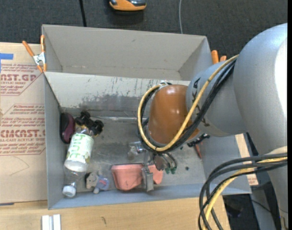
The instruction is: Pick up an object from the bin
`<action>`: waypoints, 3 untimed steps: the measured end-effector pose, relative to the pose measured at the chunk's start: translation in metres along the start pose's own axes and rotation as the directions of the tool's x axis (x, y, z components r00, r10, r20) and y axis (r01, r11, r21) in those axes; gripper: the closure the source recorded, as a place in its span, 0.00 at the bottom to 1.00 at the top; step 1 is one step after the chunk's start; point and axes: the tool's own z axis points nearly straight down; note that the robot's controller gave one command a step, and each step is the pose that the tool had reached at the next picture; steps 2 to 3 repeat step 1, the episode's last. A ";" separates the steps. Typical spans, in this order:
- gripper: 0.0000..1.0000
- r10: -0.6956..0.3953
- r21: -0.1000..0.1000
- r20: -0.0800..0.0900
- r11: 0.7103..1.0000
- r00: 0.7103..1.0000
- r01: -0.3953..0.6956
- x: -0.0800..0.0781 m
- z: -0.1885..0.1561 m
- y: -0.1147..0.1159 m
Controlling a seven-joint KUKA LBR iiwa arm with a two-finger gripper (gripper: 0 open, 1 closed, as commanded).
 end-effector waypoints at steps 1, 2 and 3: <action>0.00 0.001 -0.001 0.006 1.000 1.000 -0.001 -0.001 0.000 0.000; 0.00 0.001 -0.001 0.006 1.000 1.000 -0.001 -0.001 0.000 0.000; 0.00 0.001 -0.001 0.006 1.000 1.000 -0.001 -0.001 0.000 0.000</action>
Offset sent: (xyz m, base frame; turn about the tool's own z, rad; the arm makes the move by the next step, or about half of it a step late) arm 0.0000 0.0000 0.0000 0.0000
